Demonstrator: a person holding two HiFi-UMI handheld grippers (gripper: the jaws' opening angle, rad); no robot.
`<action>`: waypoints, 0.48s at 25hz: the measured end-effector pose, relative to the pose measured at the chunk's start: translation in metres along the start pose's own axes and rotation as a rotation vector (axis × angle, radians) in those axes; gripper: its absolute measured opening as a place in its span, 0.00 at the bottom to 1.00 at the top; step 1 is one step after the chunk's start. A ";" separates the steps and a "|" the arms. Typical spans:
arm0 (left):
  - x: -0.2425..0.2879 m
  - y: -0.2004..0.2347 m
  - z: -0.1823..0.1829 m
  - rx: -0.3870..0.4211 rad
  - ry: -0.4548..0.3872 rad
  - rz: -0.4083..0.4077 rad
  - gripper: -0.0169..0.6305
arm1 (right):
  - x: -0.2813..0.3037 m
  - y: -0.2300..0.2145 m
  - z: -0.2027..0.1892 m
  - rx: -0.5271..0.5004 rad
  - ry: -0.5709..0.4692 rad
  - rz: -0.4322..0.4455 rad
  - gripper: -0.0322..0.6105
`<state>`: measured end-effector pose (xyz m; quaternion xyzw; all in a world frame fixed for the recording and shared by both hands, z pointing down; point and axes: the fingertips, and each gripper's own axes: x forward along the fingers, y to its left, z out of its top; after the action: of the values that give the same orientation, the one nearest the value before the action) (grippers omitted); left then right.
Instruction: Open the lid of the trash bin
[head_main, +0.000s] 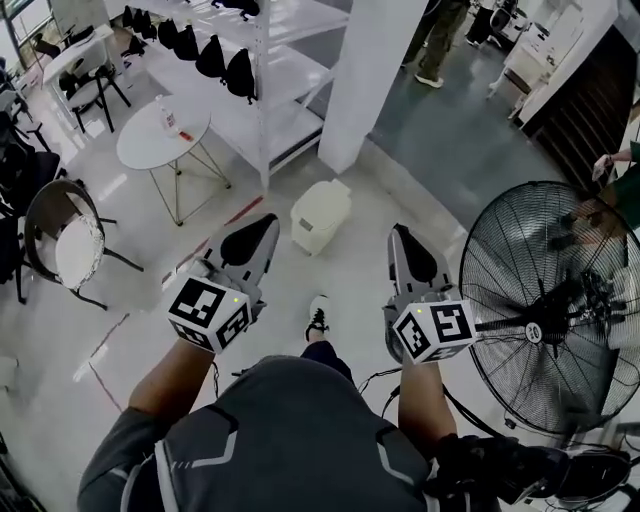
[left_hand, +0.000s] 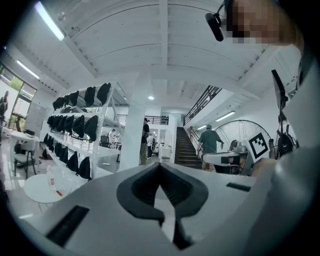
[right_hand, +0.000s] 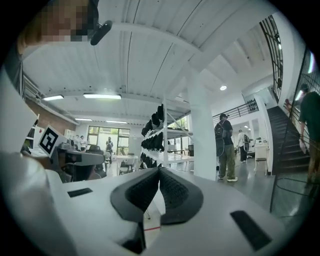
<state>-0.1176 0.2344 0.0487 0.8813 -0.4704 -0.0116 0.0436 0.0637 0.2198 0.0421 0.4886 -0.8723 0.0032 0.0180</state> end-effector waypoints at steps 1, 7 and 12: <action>0.007 0.005 0.002 0.003 -0.001 0.003 0.04 | 0.009 -0.005 0.002 0.007 -0.007 0.004 0.09; 0.058 0.032 0.008 0.026 -0.004 0.028 0.04 | 0.066 -0.040 0.008 0.001 -0.039 0.027 0.09; 0.113 0.052 0.008 0.016 0.020 0.042 0.04 | 0.107 -0.081 0.001 0.017 -0.009 0.043 0.09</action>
<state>-0.0986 0.1116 0.0480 0.8716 -0.4884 0.0017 0.0414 0.0770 0.0864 0.0435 0.4697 -0.8827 0.0090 0.0099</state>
